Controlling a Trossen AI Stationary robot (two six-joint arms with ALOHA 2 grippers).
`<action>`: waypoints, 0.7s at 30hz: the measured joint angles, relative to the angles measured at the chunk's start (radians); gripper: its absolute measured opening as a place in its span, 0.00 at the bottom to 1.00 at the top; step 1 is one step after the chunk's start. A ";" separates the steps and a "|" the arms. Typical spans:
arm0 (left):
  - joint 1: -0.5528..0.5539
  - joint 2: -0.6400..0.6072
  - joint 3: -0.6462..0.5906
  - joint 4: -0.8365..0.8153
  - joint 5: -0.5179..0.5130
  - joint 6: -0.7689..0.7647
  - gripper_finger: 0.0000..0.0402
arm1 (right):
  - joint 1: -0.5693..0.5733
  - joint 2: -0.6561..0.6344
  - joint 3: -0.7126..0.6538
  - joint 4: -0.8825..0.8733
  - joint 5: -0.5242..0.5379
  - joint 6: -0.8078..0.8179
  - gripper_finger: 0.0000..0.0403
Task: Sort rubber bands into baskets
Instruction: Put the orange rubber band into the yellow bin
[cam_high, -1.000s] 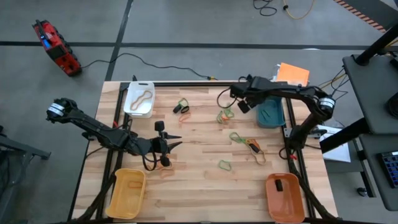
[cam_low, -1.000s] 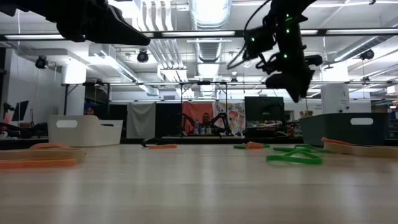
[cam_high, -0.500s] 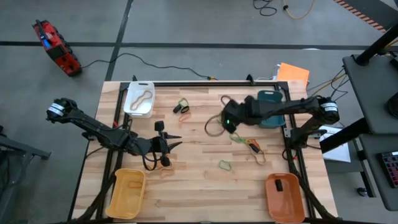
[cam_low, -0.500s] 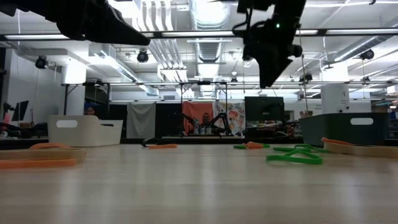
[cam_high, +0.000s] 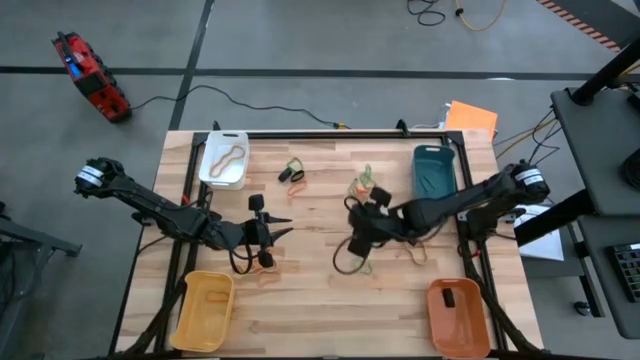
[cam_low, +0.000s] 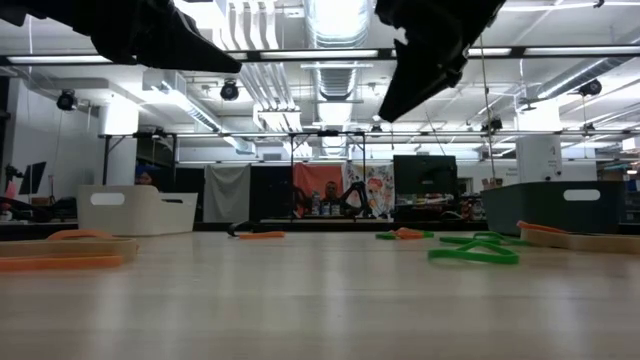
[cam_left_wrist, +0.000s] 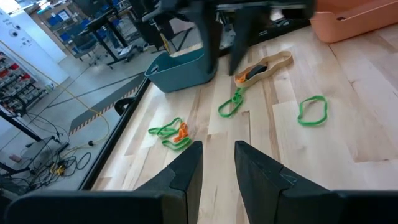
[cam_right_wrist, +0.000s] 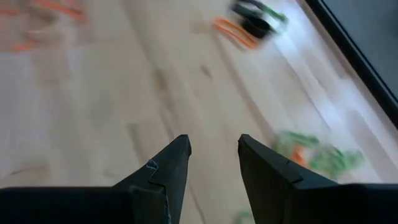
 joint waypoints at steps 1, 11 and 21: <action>0.000 0.000 0.000 0.000 0.000 0.000 0.19 | 0.014 0.000 -0.019 0.047 0.000 -0.029 0.33; 0.000 0.000 0.000 0.000 0.000 0.000 0.19 | 0.081 0.001 -0.246 0.562 -0.002 -0.124 0.30; 0.000 0.000 0.000 0.001 0.000 0.008 0.19 | 0.081 0.002 -0.339 0.656 -0.002 -0.061 0.27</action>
